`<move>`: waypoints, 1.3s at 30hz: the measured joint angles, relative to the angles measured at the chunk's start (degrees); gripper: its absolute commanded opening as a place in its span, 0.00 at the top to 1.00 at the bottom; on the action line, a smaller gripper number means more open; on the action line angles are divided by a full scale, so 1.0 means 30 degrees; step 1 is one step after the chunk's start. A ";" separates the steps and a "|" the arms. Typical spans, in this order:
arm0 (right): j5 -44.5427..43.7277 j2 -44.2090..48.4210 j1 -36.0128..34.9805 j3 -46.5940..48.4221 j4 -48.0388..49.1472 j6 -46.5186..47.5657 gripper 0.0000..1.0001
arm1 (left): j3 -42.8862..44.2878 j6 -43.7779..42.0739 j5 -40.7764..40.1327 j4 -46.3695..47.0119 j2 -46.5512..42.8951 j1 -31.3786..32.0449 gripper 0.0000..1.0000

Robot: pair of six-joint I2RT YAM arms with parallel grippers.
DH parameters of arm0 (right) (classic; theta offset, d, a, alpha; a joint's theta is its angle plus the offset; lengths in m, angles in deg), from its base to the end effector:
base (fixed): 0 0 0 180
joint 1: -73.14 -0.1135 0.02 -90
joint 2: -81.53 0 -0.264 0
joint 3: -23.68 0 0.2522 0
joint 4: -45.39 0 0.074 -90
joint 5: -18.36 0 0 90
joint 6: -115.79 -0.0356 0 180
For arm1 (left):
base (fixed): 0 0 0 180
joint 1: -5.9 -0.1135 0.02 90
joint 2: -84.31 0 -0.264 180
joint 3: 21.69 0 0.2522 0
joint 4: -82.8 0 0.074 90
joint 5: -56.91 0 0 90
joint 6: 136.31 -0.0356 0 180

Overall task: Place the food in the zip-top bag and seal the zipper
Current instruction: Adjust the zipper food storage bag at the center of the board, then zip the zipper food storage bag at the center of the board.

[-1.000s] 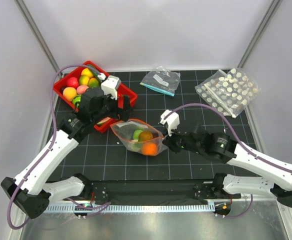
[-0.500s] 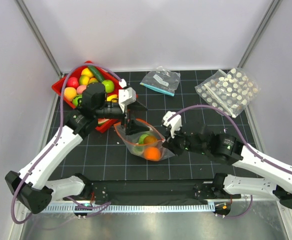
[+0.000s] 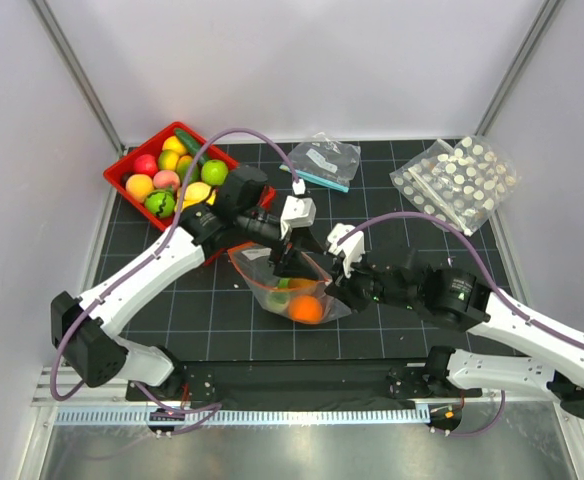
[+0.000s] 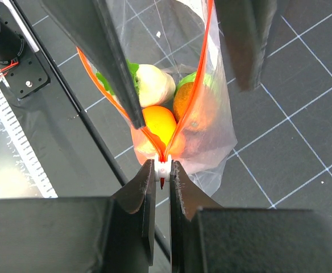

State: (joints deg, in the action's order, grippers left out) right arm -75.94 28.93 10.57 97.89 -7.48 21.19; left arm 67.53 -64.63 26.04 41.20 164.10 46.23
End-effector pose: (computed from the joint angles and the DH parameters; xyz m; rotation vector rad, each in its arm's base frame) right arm 0.0888 0.1654 0.3593 -1.0144 1.9261 0.6095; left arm 0.2090 -0.2175 0.3655 1.5190 1.4303 -1.3186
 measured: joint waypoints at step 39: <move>-0.2339 0.4517 0.0000 -0.4401 0.4707 -0.0831 0.61 | -0.2601 -0.1027 -0.6062 0.0138 -0.1603 0.3264 1.00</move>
State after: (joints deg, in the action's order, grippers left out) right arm -82.95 42.48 10.57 84.69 6.64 18.70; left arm 59.72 -67.71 7.86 41.62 159.29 56.03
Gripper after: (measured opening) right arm 0.359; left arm 0.022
